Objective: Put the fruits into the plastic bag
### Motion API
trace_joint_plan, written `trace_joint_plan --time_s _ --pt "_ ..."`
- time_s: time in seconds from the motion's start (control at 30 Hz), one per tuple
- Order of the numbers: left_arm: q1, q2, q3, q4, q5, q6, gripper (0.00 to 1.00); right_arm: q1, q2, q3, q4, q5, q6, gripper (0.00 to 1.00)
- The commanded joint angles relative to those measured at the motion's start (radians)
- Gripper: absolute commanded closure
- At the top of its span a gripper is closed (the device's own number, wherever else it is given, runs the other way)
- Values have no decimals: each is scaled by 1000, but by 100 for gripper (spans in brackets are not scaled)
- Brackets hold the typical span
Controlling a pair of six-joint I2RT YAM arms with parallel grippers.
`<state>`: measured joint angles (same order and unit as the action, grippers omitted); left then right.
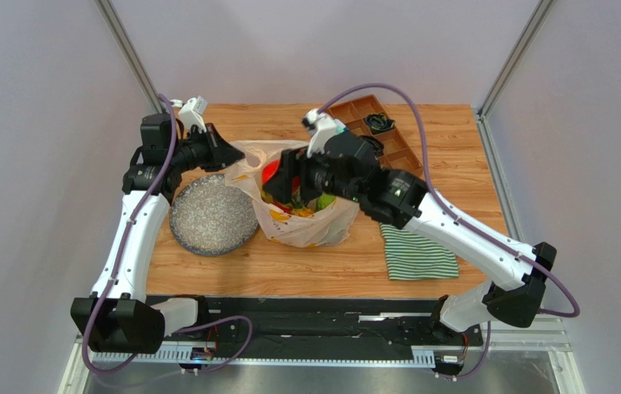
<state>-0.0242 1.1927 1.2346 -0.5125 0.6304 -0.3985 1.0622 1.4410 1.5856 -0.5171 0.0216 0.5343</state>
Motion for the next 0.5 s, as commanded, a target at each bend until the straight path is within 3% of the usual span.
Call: trace_joint_plan --time_s 0.0,0.37,0.47 --pt "9 -5 -6 62 43 9 100 -152 56 77 -144 87 -63 66" --pt "9 -7 -11 69 48 12 100 -226 277 195 -280 193 -99 66" --pt "9 -5 -11 69 49 9 100 -225 297 223 -296 186 -102 44"
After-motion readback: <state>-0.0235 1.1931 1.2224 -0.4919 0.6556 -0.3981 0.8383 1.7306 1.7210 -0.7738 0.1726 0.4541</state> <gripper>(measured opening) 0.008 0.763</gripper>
